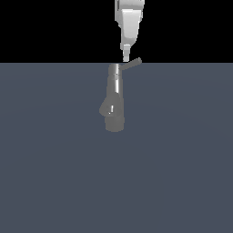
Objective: Turn on the faucet by rotating a designated handle.
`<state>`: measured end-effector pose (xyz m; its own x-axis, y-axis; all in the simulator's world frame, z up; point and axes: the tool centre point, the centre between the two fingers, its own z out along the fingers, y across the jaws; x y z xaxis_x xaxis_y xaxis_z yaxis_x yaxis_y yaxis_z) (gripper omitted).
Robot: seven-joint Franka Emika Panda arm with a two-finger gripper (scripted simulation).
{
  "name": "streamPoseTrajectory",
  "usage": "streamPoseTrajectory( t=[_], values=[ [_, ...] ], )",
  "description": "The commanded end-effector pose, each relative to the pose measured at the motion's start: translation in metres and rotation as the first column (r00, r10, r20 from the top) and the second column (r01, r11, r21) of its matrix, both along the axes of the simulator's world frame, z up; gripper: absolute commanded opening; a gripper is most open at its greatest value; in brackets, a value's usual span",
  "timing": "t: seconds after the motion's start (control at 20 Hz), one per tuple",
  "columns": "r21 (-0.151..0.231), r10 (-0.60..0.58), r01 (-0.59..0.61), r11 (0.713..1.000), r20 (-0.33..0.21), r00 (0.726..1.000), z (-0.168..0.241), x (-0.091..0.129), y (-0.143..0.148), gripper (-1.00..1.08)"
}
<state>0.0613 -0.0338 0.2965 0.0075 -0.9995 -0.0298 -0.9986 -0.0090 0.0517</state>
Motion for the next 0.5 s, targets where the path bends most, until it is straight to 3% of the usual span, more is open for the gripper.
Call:
streamPoseTrajectory(
  t=[0.0, 0.45],
  values=[
    [-0.007, -0.025, 0.025, 1.0, -0.007, 1.0, -0.01, 0.005, -0.024, -1.0],
    [-0.01, -0.037, 0.037, 0.999, -0.009, 0.999, -0.019, 0.021, -0.054, -1.0]
  ],
)
